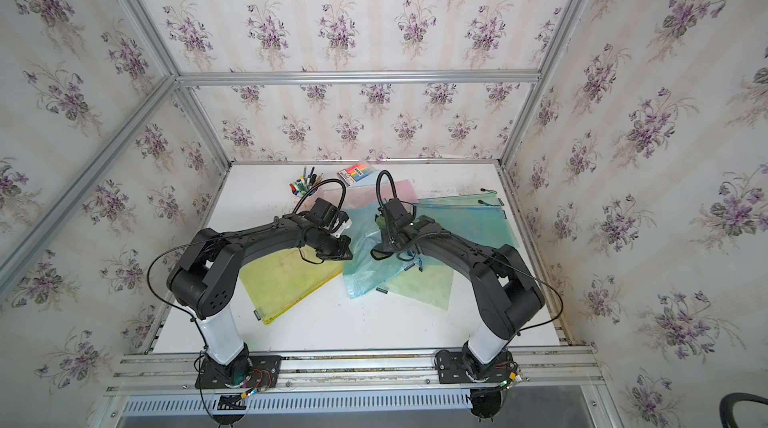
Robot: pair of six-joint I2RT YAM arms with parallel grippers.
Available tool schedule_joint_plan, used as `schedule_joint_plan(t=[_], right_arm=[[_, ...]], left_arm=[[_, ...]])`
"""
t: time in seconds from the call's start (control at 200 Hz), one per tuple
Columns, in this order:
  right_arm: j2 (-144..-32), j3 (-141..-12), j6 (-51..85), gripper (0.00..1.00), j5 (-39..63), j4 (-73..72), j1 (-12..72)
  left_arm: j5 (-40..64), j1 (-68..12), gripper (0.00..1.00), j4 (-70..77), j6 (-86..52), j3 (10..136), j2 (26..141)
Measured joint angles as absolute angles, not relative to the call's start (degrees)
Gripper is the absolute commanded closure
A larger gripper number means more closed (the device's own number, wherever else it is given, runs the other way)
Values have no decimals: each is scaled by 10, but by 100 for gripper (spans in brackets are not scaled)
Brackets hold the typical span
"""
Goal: Wipe the document bag
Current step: Wipe the dirt from the document bag.
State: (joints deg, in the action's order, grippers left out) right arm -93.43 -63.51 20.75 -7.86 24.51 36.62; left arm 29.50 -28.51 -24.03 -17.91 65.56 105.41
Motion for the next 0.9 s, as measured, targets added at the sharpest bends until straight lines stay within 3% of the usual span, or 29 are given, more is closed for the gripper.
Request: schedule_joint_plan(t=[0.28, 0.57, 0.759, 0.899], right_arm=[[-897, -690, 176, 90, -68, 270, 370], [-897, -654, 149, 89, -71, 271, 373], [-1001, -636, 164, 90, 3, 184, 418], [-1066, -625, 197, 91, 1, 137, 420]], left_arm=[[291, -285, 100, -253, -175, 658, 1042], [298, -286, 100, -256, -167, 656, 1037], [319, -294, 100, -250, -158, 656, 1046], [320, -295, 100, -238, -157, 648, 1046]])
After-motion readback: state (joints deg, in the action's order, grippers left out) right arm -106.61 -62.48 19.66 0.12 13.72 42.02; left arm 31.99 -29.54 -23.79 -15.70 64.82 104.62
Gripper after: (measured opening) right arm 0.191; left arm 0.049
